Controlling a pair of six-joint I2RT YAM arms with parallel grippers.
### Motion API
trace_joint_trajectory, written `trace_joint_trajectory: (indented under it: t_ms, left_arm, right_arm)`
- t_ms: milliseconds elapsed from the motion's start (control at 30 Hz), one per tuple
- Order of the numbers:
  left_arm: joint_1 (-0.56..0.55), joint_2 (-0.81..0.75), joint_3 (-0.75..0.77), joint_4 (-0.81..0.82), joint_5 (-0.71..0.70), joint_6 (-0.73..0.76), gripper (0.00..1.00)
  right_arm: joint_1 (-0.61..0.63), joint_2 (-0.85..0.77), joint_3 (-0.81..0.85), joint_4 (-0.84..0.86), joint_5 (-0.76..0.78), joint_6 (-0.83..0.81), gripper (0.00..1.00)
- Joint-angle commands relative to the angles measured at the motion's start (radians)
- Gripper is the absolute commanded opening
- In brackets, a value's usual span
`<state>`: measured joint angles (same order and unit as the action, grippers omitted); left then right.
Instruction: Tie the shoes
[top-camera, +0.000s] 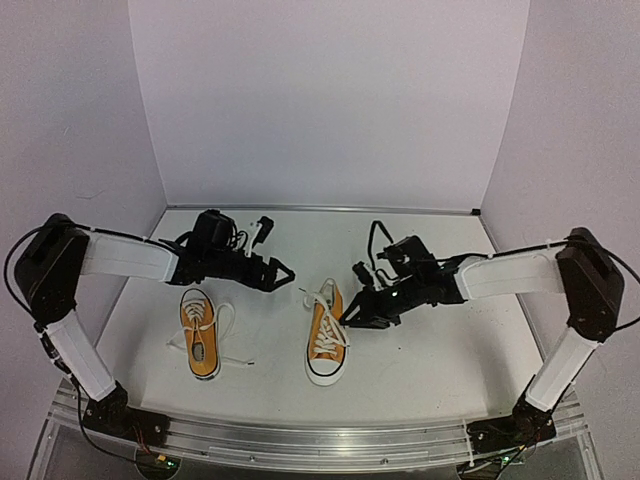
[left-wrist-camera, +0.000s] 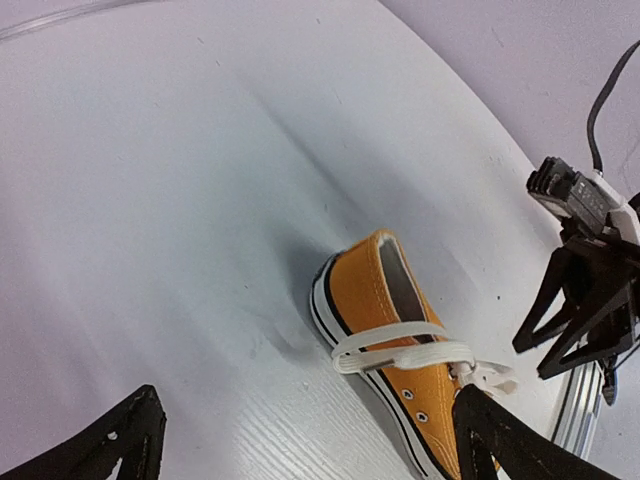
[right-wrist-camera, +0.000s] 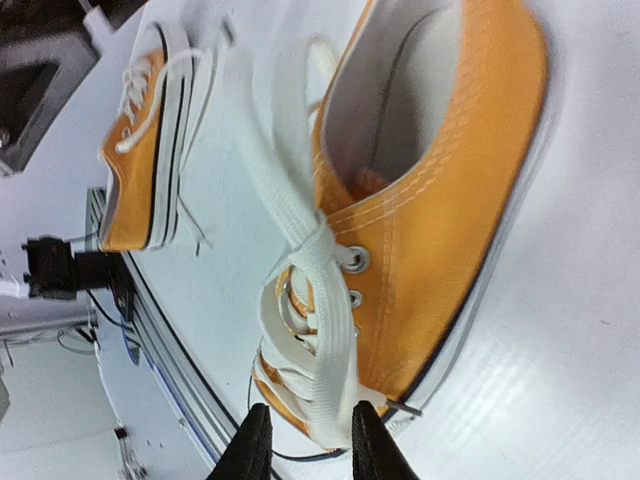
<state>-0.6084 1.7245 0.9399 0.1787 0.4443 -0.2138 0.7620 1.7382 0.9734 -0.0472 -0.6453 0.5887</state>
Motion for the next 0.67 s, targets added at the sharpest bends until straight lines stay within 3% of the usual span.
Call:
trace_joint_trajectory:
  t_ms: [0, 200, 267, 633]
  left_arm:
    - [0.028, -0.177, 0.013, -0.194, -0.166, -0.001, 1.0]
    - [0.092, -0.294, 0.08, -0.481, -0.275, -0.099, 1.0]
    - [0.094, -0.364, 0.057, -0.526, -0.309, -0.121, 1.0]
    - [0.093, -0.607, -0.204, -0.557, -0.37, -0.285, 1.0]
  right_arm:
    - [-0.086, -0.179, -0.024, -0.085, 0.113, -0.03, 0.41]
    - [-0.129, -0.337, -0.018, -0.17, 0.205, -0.07, 0.68]
    - [-0.129, -0.379, -0.048, -0.183, 0.218, -0.071, 0.71]
    - [-0.126, -0.519, -0.326, -0.068, 0.243, 0.036, 0.72]
